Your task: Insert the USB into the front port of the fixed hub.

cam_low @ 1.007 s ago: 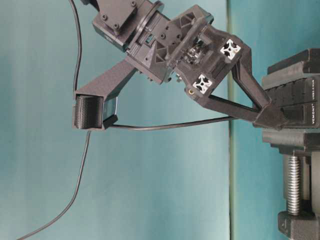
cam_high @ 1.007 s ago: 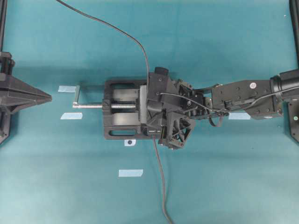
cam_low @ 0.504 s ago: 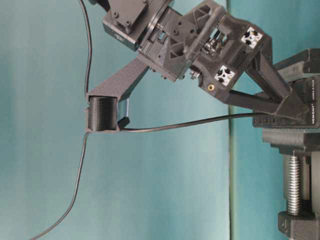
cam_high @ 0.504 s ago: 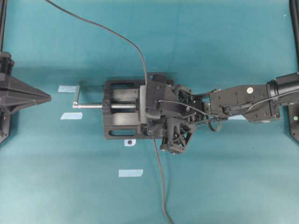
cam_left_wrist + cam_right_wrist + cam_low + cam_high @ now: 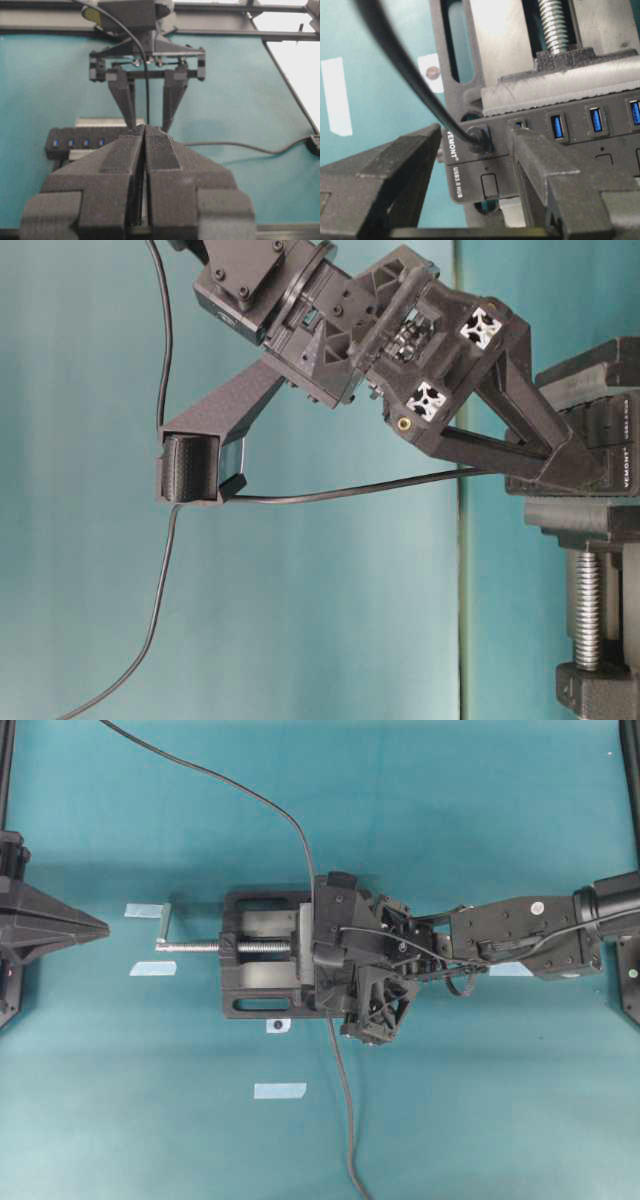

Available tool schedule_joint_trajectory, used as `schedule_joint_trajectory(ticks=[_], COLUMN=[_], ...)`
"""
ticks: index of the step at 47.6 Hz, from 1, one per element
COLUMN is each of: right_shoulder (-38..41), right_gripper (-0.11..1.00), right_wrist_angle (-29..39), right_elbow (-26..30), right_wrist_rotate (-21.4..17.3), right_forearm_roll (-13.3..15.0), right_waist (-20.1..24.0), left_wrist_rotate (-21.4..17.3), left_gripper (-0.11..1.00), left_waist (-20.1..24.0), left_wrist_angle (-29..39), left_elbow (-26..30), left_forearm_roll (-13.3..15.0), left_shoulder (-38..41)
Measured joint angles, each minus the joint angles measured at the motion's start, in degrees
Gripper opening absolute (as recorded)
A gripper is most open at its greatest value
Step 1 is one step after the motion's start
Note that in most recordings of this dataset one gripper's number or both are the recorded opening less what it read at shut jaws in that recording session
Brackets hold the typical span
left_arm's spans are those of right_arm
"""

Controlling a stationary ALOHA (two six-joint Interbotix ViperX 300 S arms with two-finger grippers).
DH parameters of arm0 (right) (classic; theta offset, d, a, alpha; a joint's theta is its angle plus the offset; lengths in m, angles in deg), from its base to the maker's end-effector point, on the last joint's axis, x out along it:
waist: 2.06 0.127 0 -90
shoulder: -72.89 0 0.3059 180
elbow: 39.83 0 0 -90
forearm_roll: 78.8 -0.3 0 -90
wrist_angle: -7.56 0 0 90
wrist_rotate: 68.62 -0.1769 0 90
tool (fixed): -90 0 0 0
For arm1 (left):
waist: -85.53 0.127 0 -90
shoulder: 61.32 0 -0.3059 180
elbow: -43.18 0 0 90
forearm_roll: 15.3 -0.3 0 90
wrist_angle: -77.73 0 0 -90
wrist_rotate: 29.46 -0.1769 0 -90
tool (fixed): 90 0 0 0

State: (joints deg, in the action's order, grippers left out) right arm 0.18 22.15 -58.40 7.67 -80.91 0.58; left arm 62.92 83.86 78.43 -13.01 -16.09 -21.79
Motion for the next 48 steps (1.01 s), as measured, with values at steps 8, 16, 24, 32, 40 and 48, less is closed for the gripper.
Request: schedule_joint_trajectory(ticks=[8,16,24,32,40,48], right_shoulder=[0.00,0.00,-0.26,-0.79,-1.41,-2.81], right_gripper=[0.61,0.61,0.61,0.61,0.61,0.61], right_wrist_angle=[0.00,0.00,0.00,0.00,0.00,0.09], right_elbow=[0.00,0.09,0.00,0.09,0.00,-0.88], right_wrist_rotate=[0.00,0.00,0.00,0.00,0.00,0.00], right_forearm_roll=[0.00,0.00,0.00,0.00,0.00,0.00], right_waist=[-0.09,-0.09,0.00,-0.09,-0.09,-0.18], left_wrist_rotate=[0.00,0.09,0.09,0.09,0.09,0.09], left_gripper=[0.00,0.00,0.00,0.00,0.00,0.00], left_waist=[0.09,0.00,0.00,0.00,0.00,0.00], left_wrist_angle=[0.00,0.00,0.00,0.00,0.00,0.00], left_elbow=[0.00,-0.09,-0.09,-0.35,-0.35,-0.35], left_forearm_roll=[0.09,0.09,0.09,0.09,0.09,0.09], left_shoulder=[0.00,0.00,0.00,0.00,0.00,-0.18])
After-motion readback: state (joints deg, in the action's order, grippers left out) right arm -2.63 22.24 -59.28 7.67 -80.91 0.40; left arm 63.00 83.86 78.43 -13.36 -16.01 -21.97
